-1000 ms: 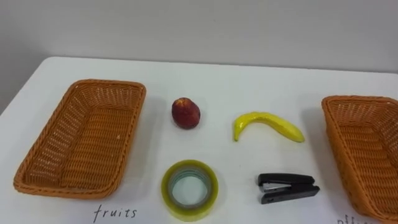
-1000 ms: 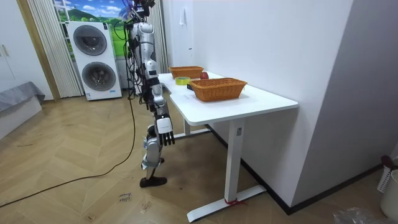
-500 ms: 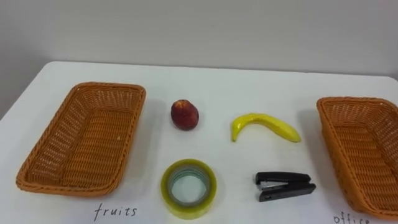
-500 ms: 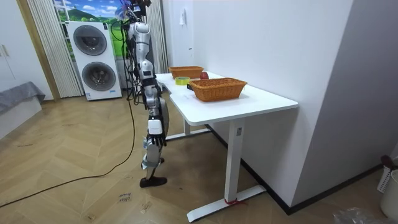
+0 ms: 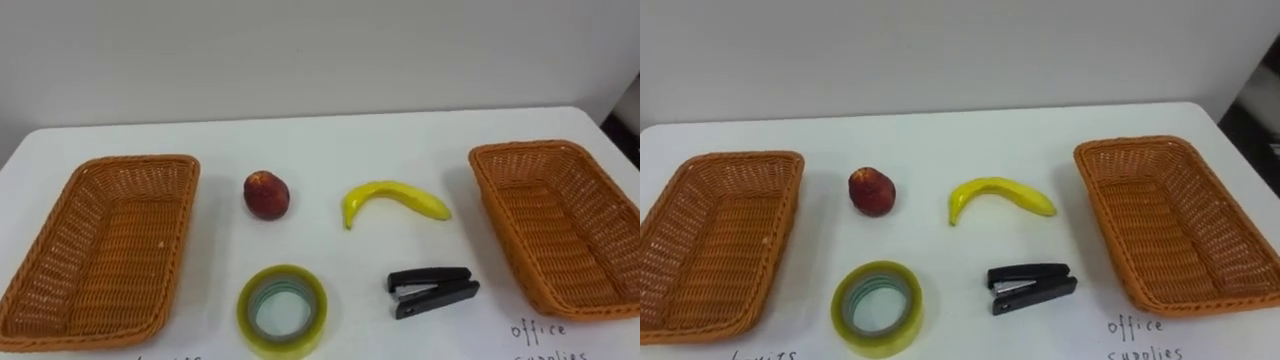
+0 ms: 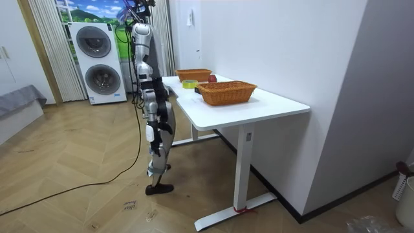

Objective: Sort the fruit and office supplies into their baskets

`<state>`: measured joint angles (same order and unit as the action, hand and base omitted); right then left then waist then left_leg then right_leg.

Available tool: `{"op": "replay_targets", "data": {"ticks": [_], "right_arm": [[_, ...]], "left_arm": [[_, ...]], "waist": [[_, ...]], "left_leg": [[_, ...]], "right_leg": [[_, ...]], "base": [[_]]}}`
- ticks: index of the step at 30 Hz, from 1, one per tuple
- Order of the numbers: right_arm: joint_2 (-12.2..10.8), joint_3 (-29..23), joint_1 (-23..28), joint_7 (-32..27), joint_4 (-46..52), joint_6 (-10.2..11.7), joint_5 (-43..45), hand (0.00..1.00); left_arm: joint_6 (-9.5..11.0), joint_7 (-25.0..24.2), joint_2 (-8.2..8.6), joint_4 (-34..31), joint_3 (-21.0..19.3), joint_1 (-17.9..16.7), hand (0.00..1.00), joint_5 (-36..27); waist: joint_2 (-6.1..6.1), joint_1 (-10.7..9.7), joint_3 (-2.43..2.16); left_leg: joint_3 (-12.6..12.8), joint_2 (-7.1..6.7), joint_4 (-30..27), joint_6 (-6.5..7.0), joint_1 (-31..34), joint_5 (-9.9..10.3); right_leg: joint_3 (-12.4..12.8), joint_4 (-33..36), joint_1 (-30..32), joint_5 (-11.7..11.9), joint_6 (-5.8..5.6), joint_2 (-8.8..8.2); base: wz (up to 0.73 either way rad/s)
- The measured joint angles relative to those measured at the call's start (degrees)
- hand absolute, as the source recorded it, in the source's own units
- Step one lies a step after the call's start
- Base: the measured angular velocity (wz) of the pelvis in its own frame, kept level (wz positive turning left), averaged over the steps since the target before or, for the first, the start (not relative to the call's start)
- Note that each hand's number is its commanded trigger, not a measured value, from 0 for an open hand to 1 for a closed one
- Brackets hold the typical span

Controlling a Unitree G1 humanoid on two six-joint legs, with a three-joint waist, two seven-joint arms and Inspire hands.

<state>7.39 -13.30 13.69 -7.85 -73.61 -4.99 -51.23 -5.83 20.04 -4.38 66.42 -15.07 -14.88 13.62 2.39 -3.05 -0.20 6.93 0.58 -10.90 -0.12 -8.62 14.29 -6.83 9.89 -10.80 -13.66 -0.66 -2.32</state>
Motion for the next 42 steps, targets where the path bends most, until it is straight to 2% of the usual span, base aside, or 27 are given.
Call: {"op": "replay_targets", "data": {"ticks": [3,6,8,12,14,20,25,28,30,32,42], "right_arm": [[0.11,-5.12,-0.67,-3.68,1.77,0.02,-1.21,0.0],[0.16,-10.01,-0.88,-7.98,7.63,0.33,-4.8,0.0],[0.22,-12.73,-1.3,-10.92,11.18,2.16,-6.11,0.0],[0.21,-14.58,-0.79,-15.71,18.99,3.91,-8.22,0.0],[0.22,-15.86,-0.64,-19.66,24.78,5.46,-7.34,0.0],[0.24,-16.8,-0.71,-29.63,38.65,8.06,2.62,0.0],[0.24,-17.27,-0.66,-40.72,50.97,8.82,7.77,0.0],[0.3,-17.31,-0.69,-45.12,57.95,9.46,15.02,0.0],[0.5,-17.3,-0.8,-46.34,62.73,10.21,17.28,0.0],[1.74,-17.31,-1.04,-47.67,66.85,11.37,18.06,0.0],[3.51,-17.3,-1.29,-50.91,81.73,11.66,25.36,0.0]], "left_arm": [[0.34,0.8,-0.49,-0.28,-0.51,-0.43,0.0,-2.03],[0.96,0.77,-1.54,-1.38,-0.51,-1.53,0.0,-4.43],[1.77,0.77,-2.51,-2.55,-0.43,-2.14,0.0,-5.17],[3.44,0.78,-2.77,-3.99,-0.5,-2.33,0.0,-5.21],[3.83,0.77,-2.71,-4.01,-0.55,-2.49,0.0,-5.5],[3.82,0.79,-2.84,-4.56,-0.3,-2.61,0.0,-5.2],[3.8,0.77,-2.81,-5.19,0.37,-2.94,0.0,-5.11],[3.81,0.75,-2.83,-5.23,0.71,-2.94,0.0,-5.02],[3.83,0.64,-2.83,-5.25,0.76,-2.92,0.0,-5.03],[3.85,0.64,-2.96,-5.26,0.72,-3.03,0.0,-5.04],[3.85,0.78,-3.09,-4.88,0.78,-3.46,0.0,-4.53]], "waist": [[0.36,-0.01,-0.03],[0.63,-1.51,0.03],[0.83,-2.29,0.05],[0.78,-2.38,0.06],[0.71,-2.13,0.07],[0.67,-2.46,0.08],[0.33,-1.87,0.12],[0.39,-1.93,0.17],[0.53,-1.93,0.17],[0.65,-1.54,0.2],[1.2,-1.36,0.1]], "left_leg": [[1.24,0.22,0.22,0.0,-0.07,0.0],[2.0,0.29,0.22,0.01,-0.05,0.0],[2.28,0.31,0.24,0.01,-0.06,0.0],[2.52,0.4,0.52,0.01,-0.4,0.0],[2.6,0.45,1.13,0.0,-0.8,0.0],[2.32,0.37,1.17,0.0,-0.06,0.0],[2.49,0.3,1.19,0.03,0.93,-0.07],[2.44,0.33,1.23,0.0,1.13,-0.1],[2.52,0.35,1.22,0.0,1.07,-0.1],[2.47,0.34,1.21,0.0,1.09,-0.1],[2.3,0.33,1.16,0.0,1.93,-0.13]], "right_leg": [[1.56,0.46,1.13,0.03,0.0,0.19],[2.07,0.93,1.8,0.05,-0.01,0.22],[2.33,0.9,1.75,0.07,-0.03,0.25],[3.0,0.91,1.74,0.15,-0.08,0.42],[3.57,1.02,1.79,0.15,-0.07,0.58],[3.36,0.8,2.3,0.17,-0.05,0.58],[3.58,0.95,3.59,0.18,-0.05,0.55],[3.46,0.9,3.86,0.18,-0.06,0.59],[3.41,0.84,4.01,0.18,-0.06,0.59],[3.42,0.87,4.06,0.19,-0.06,0.56],[2.93,0.98,4.8,0.2,-0.06,0.53]], "base": [[-0.25],[-0.13],[-0.06],[-0.07],[-0.12],[0.0],[-0.03],[0.0],[0.0],[0.0],[0.0]]}}
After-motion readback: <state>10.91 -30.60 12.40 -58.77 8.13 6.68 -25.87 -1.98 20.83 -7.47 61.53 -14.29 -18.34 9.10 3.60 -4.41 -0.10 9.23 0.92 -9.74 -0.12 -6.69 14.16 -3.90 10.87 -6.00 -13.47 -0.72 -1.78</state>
